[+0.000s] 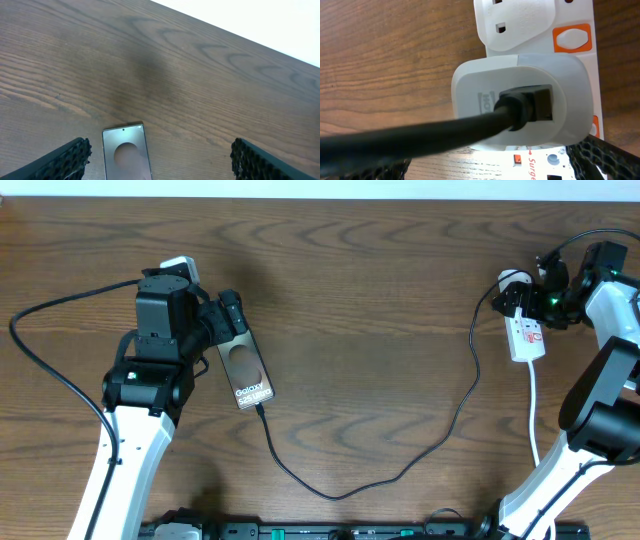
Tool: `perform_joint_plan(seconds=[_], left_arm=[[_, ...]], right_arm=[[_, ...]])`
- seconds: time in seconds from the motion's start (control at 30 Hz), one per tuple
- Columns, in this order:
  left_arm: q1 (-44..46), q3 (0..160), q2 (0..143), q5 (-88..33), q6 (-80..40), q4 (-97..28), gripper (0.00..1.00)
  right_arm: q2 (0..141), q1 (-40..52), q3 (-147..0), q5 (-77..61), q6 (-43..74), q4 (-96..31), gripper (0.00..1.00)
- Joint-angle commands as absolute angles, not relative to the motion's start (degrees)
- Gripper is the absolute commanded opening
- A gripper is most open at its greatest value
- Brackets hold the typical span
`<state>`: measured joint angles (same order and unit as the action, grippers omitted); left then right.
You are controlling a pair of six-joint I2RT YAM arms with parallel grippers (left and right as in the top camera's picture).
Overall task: Plug charger to phone and switch on socket
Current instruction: 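Press the orange switch beside the charger with the right gripper, then lift the right gripper away from the power strip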
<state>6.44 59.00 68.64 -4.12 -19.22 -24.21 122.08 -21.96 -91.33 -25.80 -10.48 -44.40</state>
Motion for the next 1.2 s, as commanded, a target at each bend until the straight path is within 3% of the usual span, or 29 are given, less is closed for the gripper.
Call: perform_joint_plan(seconds=[0.0, 0.4, 0.87, 1.17], left_arm=[[6.6, 60.4, 68.8, -3.4, -18.5, -24.4, 0.91], [6.6, 60.4, 68.8, -3.4, -18.5, -25.5, 0.91], [6.6, 60.4, 68.8, -3.4, -18.5, -26.1, 0.91], [6.6, 60.4, 68.8, -3.4, -18.5, -26.3, 0.91]], right_arm=[[123.7, -20.9, -89.2, -30.7, -8.8, -48.1, 0.99], [123.1, -23.6, -96.9, -29.0, -8.8, -53.7, 0.99], [123.1, -24.1, -106.2, -11.6, -5.8, -65.5, 0.99], [123.1, -24.1, -114.3, -10.4, -5.5, -72.9, 0.99]])
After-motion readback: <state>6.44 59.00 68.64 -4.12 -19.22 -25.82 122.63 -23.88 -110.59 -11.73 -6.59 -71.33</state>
